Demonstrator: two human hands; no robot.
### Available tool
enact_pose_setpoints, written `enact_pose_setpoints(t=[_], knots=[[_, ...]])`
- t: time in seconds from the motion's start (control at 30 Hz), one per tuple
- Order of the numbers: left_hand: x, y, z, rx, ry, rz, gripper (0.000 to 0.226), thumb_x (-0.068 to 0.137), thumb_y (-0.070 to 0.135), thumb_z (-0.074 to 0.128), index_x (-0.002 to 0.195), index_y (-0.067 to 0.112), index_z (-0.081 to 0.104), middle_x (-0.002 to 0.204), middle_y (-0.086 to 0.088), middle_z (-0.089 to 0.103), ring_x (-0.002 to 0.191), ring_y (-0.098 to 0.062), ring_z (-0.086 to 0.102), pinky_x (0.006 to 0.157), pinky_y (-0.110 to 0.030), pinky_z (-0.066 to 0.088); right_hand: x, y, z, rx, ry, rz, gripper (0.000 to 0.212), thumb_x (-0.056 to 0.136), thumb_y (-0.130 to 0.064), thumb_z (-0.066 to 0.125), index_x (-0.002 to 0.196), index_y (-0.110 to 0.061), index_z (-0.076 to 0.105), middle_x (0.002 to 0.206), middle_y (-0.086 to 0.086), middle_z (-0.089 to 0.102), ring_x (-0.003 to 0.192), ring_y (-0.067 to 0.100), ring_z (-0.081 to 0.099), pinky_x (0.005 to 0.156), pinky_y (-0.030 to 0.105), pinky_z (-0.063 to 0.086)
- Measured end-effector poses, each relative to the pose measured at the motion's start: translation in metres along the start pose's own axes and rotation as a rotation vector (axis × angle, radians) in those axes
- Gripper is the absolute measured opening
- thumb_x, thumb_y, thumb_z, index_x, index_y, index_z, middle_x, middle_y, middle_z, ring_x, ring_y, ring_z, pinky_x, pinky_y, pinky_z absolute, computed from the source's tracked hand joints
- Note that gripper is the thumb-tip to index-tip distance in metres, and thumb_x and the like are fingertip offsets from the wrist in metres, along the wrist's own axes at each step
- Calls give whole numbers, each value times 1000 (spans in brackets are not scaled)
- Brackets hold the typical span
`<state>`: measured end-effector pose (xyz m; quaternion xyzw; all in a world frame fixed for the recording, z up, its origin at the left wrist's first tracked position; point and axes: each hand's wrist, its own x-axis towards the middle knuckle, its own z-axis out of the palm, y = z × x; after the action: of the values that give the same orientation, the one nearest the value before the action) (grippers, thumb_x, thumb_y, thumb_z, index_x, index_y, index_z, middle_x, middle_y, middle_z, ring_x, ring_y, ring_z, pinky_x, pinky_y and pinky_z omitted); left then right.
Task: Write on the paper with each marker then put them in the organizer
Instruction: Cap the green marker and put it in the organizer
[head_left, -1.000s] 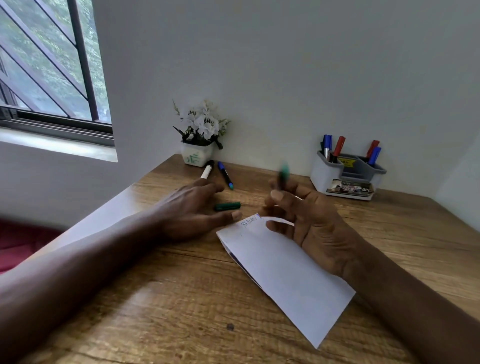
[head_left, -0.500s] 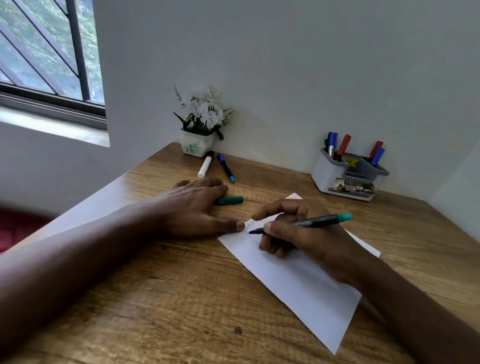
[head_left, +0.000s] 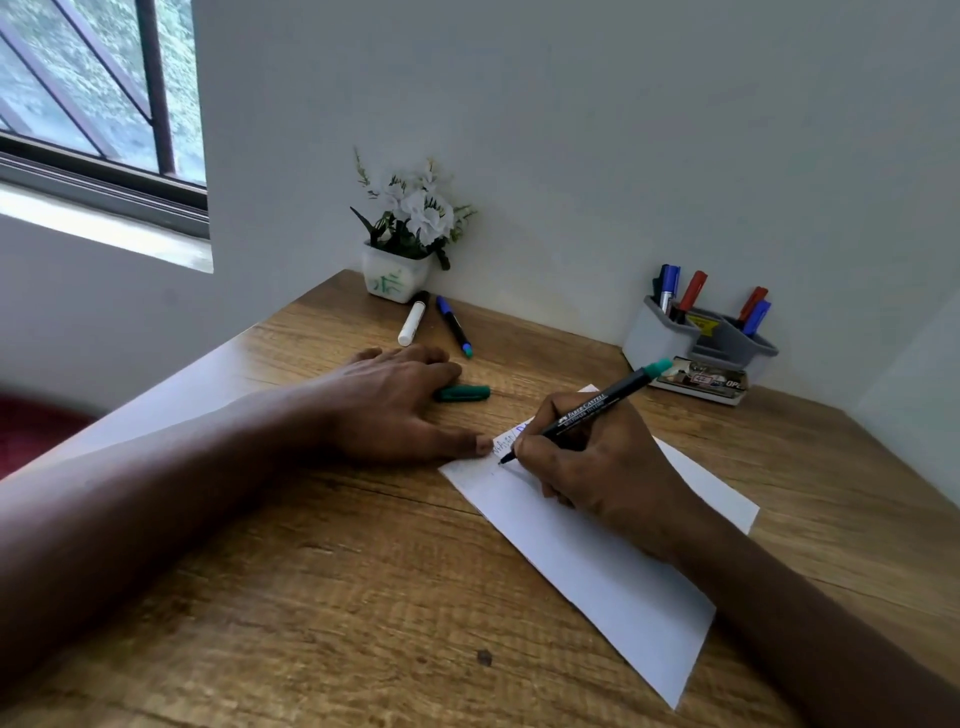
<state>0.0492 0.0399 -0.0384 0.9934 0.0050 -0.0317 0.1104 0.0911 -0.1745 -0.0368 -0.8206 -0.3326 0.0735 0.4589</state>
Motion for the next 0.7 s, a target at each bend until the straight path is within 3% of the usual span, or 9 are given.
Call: enact_pose_setpoints(t=[0.7], knots=[[-1, 2, -3, -24, -30, -11, 99, 78, 83, 41, 160, 33, 17, 168, 6, 11, 153, -19, 17, 122, -42, 18, -1, 1, 0, 16, 21, 8, 18, 88, -12, 70, 72, -11, 64, 51, 0, 62, 44, 5, 55, 45, 16, 43]])
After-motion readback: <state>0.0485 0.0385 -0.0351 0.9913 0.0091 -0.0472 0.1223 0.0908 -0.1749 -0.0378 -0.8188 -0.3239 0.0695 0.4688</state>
